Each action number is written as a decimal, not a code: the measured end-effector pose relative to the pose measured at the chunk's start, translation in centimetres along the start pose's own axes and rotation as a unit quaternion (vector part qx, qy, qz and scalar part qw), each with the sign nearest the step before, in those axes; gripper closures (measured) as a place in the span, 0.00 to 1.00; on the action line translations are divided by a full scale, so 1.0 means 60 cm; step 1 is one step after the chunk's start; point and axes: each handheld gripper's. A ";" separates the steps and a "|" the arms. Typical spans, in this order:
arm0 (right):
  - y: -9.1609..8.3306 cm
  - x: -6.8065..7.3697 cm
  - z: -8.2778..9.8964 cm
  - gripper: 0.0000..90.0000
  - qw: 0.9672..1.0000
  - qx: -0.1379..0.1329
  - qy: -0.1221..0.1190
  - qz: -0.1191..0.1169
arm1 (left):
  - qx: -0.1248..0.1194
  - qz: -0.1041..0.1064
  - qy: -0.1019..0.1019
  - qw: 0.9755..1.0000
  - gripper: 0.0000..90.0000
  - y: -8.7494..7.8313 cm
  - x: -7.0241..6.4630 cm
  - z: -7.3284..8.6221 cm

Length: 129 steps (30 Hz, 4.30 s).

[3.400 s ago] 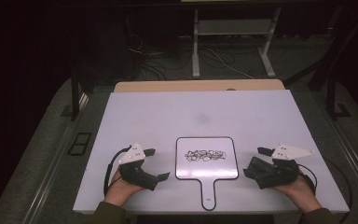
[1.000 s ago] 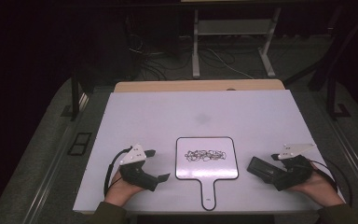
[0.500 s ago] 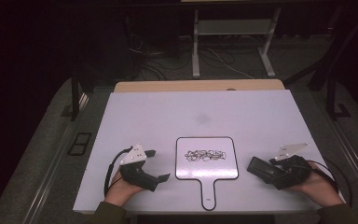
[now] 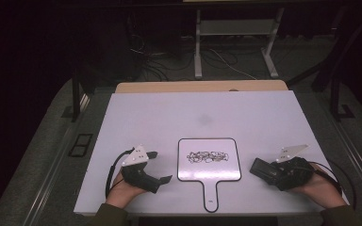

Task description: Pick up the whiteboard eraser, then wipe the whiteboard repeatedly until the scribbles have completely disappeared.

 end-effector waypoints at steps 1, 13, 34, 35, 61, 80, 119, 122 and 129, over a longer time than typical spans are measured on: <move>0.000 0.000 0.000 0.34 1.000 0.001 0.000 -0.001 | 0.000 0.000 0.000 1.000 0.00 0.000 0.000 0.000; 0.001 0.000 -0.005 0.42 1.000 0.007 -0.011 -0.005 | 0.001 0.002 -0.001 1.000 0.00 0.000 0.002 0.000; -0.003 -0.011 -0.016 0.43 0.999 0.014 0.006 -0.028 | -0.003 0.001 -0.004 1.000 0.00 -0.004 0.005 0.003; -0.005 -0.011 -0.017 0.43 1.000 0.011 0.008 -0.028 | -0.003 0.000 -0.004 1.000 0.00 -0.004 0.005 0.003; -0.011 -0.021 -0.068 0.43 0.998 -0.031 0.040 -0.032 | -0.001 0.000 -0.009 1.000 0.00 -0.004 0.005 0.004; 0.018 -0.016 -0.148 0.43 0.998 -0.043 0.032 -0.036 | 0.001 -0.002 -0.003 1.000 0.00 -0.001 -0.001 0.002; 0.117 0.013 -0.240 0.43 0.999 0.004 -0.011 -0.035 | -0.005 -0.002 -0.004 1.000 0.00 -0.003 0.001 0.003; 0.128 0.018 -0.238 0.43 0.999 0.009 -0.016 -0.033 | -0.007 -0.001 -0.005 1.000 0.00 -0.003 0.000 0.003; 0.133 0.022 -0.237 0.43 0.999 0.010 -0.021 -0.026 | -0.007 -0.002 -0.005 1.000 0.00 -0.004 0.001 0.003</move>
Point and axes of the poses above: each handheld gripper's, and its own axes: y roughly forward along the jaws, z roughly out of its underside, x roughly to its left, and after that the axes turned 6 degrees about z, right-handed
